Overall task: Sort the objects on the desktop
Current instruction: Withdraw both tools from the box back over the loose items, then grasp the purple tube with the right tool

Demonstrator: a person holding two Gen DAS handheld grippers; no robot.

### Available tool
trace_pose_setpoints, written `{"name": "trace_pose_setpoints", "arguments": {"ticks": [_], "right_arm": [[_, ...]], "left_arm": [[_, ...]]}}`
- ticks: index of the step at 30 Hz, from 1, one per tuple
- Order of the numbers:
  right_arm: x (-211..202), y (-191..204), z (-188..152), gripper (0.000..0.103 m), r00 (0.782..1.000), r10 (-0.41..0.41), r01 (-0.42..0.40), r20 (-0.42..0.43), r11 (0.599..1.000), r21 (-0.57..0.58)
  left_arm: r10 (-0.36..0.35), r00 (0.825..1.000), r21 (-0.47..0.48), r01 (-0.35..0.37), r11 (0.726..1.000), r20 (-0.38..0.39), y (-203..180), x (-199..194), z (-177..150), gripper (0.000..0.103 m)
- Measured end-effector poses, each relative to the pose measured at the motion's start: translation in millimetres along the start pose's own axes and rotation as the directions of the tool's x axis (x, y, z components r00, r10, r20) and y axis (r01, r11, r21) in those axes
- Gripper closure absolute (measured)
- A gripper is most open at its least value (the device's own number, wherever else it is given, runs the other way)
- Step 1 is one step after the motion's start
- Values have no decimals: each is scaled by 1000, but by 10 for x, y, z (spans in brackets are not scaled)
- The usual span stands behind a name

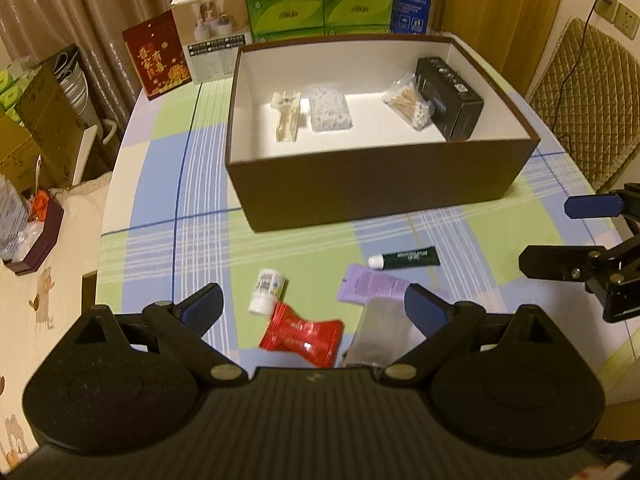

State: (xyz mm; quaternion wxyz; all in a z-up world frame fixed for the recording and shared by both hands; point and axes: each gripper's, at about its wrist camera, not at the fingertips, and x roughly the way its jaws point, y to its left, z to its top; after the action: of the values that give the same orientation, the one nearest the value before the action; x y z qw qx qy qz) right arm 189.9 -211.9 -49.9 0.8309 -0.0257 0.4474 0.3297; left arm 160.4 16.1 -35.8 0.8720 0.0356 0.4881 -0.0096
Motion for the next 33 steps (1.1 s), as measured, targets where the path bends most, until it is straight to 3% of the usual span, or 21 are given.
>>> {"name": "trace_pose_setpoints", "arguments": {"ticks": [33], "right_arm": [[367, 95, -534, 3, 995, -13, 11, -104, 1000, -23]], "left_arm": [[-14, 996, -36, 10, 999, -85, 153, 195, -530, 8]]}}
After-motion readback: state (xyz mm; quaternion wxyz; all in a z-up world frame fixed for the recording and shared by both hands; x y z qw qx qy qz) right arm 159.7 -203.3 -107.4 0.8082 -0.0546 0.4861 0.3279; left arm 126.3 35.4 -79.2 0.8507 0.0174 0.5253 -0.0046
